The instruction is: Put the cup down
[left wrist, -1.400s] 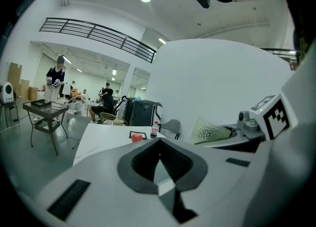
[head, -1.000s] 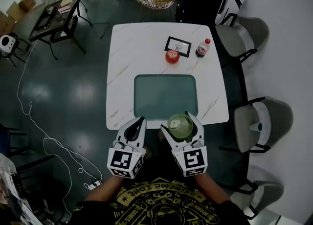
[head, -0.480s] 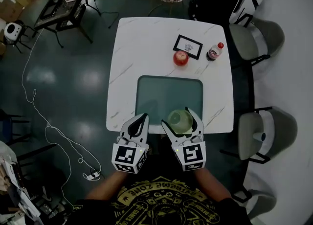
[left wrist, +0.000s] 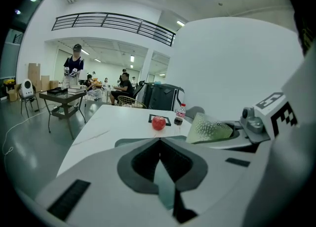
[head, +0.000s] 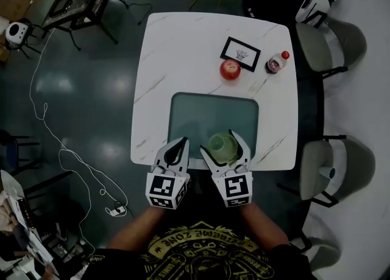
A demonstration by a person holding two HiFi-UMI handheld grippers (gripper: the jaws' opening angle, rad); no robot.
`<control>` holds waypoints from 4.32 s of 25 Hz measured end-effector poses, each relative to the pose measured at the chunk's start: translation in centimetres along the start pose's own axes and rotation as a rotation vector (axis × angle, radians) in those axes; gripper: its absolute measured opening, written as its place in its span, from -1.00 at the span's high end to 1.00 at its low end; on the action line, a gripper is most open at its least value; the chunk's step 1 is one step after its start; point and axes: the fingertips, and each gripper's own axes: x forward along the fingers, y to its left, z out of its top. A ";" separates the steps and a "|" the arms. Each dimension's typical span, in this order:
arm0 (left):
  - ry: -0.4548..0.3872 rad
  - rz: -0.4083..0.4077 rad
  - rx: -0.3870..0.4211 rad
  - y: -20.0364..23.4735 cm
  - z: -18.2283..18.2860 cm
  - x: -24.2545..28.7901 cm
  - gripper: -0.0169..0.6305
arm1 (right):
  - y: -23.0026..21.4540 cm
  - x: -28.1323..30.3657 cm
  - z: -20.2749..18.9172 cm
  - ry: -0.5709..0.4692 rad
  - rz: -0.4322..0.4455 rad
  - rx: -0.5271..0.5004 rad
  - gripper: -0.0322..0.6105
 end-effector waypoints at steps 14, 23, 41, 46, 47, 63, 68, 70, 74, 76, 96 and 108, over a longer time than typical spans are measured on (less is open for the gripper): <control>0.131 0.072 -0.010 2.5 -5.4 3.9 0.92 | -1.6 3.8 -5.2 0.057 0.015 -0.011 -0.30; 0.129 0.076 -0.005 2.7 -4.9 5.1 0.92 | -2.4 5.7 -7.3 0.100 0.025 -0.032 -0.30; 0.129 0.027 -0.005 1.8 -4.8 5.1 0.92 | -2.1 6.1 -8.5 0.123 0.037 -0.042 -0.42; 0.105 0.012 -0.010 1.6 -4.1 4.1 0.92 | -2.3 5.0 -8.4 0.128 0.003 -0.026 -0.46; 0.097 0.007 -0.010 1.5 -3.9 3.8 0.92 | -2.5 4.5 -8.2 0.124 -0.012 -0.021 -0.46; -0.058 -0.109 0.010 -2.7 0.2 -5.7 0.92 | 1.1 -6.7 -0.6 -0.053 -0.204 0.070 -0.20; -0.095 -0.137 0.031 -3.5 1.1 -8.6 0.92 | 3.2 -9.7 0.8 -0.093 -0.247 0.084 0.09; -0.110 -0.148 0.041 -3.8 1.5 -9.7 0.92 | 4.1 -10.6 1.0 -0.097 -0.257 0.088 0.21; -0.133 -0.170 0.057 -4.5 2.1 -11.6 0.92 | 5.4 -12.2 1.3 -0.091 -0.277 0.077 0.64; -0.140 -0.186 0.064 -5.0 2.1 -12.9 0.92 | 6.3 -13.1 1.5 -0.091 -0.283 0.073 0.88; -0.156 -0.247 0.036 -10.7 -0.7 -21.0 0.92 | 12.7 -21.1 2.0 -0.115 -0.203 0.065 0.88; -0.178 -0.147 0.042 -24.3 -6.5 -27.8 0.92 | 11.9 -35.2 -4.1 -0.137 -0.121 0.016 0.88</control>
